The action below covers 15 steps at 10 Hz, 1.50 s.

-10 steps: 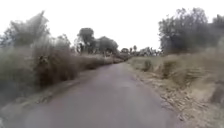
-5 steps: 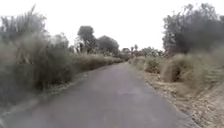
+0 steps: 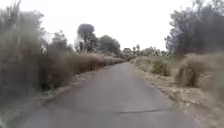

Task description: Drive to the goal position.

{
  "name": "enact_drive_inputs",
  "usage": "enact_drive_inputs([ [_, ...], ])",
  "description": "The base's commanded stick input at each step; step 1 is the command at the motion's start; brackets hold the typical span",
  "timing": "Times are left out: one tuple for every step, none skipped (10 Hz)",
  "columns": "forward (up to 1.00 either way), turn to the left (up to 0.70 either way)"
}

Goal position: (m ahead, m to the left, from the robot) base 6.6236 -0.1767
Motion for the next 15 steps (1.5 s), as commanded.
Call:
enact_drive_inputs([
  [1.00,0.00],
  [1.00,0.00],
  [0.93,0.00],
  [0.93,0.00],
  [0.93,0.00],
  [1.00,-0.12],
  [1.00,-0.22],
  [1.00,-0.32],
  [1.00,-0.37],
  [1.00,-0.37],
  [1.00,-0.36],
  [1.00,0.00],
  [1.00,0.00],
  [1.00,0.00],
  [1.00,0.00],
])
